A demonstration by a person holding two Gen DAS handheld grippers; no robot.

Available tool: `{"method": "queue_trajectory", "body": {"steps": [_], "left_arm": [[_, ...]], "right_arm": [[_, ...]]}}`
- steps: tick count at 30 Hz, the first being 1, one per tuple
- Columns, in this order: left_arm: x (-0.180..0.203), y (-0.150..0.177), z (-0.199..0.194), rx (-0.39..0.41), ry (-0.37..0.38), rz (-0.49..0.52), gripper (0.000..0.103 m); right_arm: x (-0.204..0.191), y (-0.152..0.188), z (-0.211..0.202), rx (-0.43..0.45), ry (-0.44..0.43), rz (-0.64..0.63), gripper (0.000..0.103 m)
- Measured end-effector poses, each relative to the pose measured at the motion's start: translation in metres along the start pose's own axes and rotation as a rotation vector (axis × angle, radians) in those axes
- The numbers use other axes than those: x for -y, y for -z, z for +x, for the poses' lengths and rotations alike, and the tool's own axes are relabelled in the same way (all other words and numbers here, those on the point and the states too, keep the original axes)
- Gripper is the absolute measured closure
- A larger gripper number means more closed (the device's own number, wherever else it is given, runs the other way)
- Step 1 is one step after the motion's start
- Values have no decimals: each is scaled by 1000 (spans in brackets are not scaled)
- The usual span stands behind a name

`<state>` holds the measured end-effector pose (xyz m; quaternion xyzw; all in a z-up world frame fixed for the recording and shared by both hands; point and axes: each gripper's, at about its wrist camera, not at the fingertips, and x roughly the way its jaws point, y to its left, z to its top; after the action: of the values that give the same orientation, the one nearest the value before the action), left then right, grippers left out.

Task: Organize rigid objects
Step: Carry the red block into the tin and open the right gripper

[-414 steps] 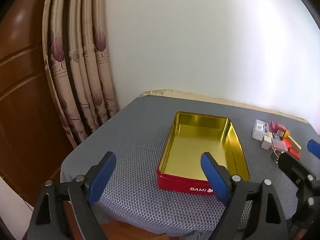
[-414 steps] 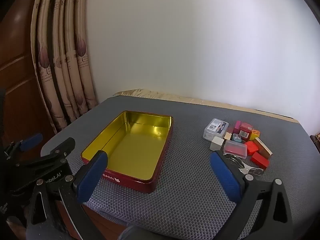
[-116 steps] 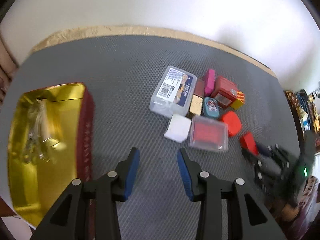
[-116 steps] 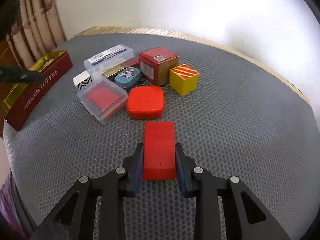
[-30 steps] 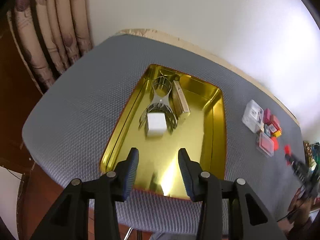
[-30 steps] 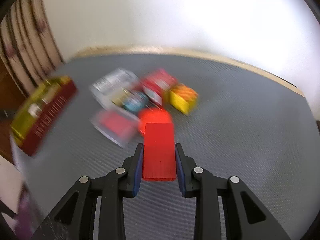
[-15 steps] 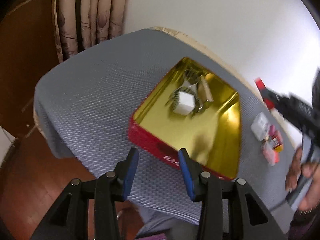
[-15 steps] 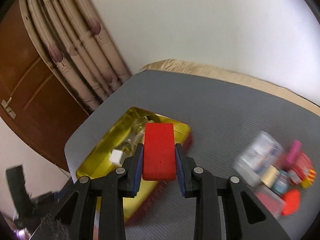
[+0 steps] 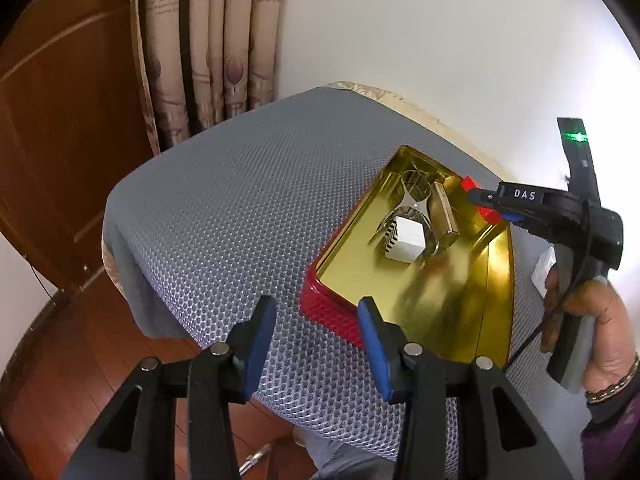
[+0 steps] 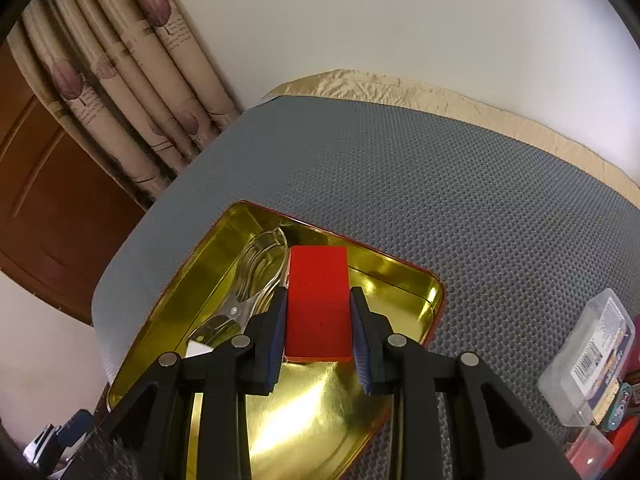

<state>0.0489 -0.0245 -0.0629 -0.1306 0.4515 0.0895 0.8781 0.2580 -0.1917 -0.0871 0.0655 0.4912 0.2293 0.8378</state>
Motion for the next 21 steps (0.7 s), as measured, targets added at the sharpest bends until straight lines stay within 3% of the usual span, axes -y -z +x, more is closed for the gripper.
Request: {"method": "queue_trajectory", "body": {"steps": [7, 11, 16, 18, 21], "left_arm": [[7, -1, 0, 10, 0, 30, 59], [13, 1, -1, 18, -5, 61, 59], [25, 6, -11, 60, -8, 121, 59], [31, 10, -13, 57, -1, 148, 59], [39, 15, -16, 63, -5, 180, 59]], "right_arm": [[0, 0, 10, 10, 3, 8, 73], [2, 8, -13, 65, -21, 26, 73], [22, 71, -81, 180, -33, 26, 71], [42, 114, -105, 171, 39, -9, 67], [70, 153, -128, 115, 135, -89, 60]]}}
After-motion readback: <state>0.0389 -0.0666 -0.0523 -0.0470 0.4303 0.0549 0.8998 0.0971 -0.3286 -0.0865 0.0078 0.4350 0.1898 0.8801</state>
